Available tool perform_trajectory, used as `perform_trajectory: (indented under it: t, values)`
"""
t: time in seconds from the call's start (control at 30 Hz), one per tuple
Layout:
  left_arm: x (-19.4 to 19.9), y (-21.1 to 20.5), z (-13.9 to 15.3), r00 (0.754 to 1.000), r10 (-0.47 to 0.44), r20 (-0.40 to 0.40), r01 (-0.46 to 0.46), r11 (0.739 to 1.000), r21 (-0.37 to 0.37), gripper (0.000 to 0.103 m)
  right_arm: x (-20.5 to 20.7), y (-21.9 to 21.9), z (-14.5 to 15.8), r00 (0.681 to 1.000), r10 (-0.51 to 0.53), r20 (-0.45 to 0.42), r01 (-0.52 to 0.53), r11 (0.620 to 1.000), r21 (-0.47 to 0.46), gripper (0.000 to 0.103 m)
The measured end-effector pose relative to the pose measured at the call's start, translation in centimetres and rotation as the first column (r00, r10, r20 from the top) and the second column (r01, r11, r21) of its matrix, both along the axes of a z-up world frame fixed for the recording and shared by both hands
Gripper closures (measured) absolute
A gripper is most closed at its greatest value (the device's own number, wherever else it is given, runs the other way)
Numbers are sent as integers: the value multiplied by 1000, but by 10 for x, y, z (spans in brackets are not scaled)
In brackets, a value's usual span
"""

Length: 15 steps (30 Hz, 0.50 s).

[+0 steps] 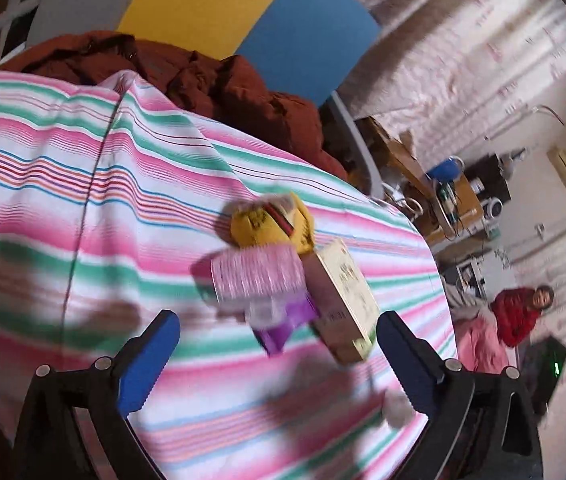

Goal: Organize objects
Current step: 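Grasp the pink hair roller with the left gripper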

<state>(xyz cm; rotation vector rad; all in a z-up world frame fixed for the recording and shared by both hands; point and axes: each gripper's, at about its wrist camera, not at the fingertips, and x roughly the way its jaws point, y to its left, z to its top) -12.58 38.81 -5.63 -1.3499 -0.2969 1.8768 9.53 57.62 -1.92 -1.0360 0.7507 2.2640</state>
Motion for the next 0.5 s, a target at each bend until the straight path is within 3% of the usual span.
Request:
perform_trajectory:
  t: [0.1,0.2,0.37,0.5]
  values:
    - [-15,13,-13,999,33,17,-33,999,-22,2,0,0,0,1000,1,-6,-1,1000,-9,0]
    - [-30,20,-26,995,54,88,-53,999,-13,2,1,1,0,1000,1,-11,-1,1000,-15,0]
    - [-37,35,-38,992,64,106,-60,998,-32,2,-2,1,-3,1000,11,-2,-11,999,-32,0]
    - [-36,42,-46,990,64,123,-56,996,-67,14,-2,1,-3,1000,13,1,-13,999,-30,0]
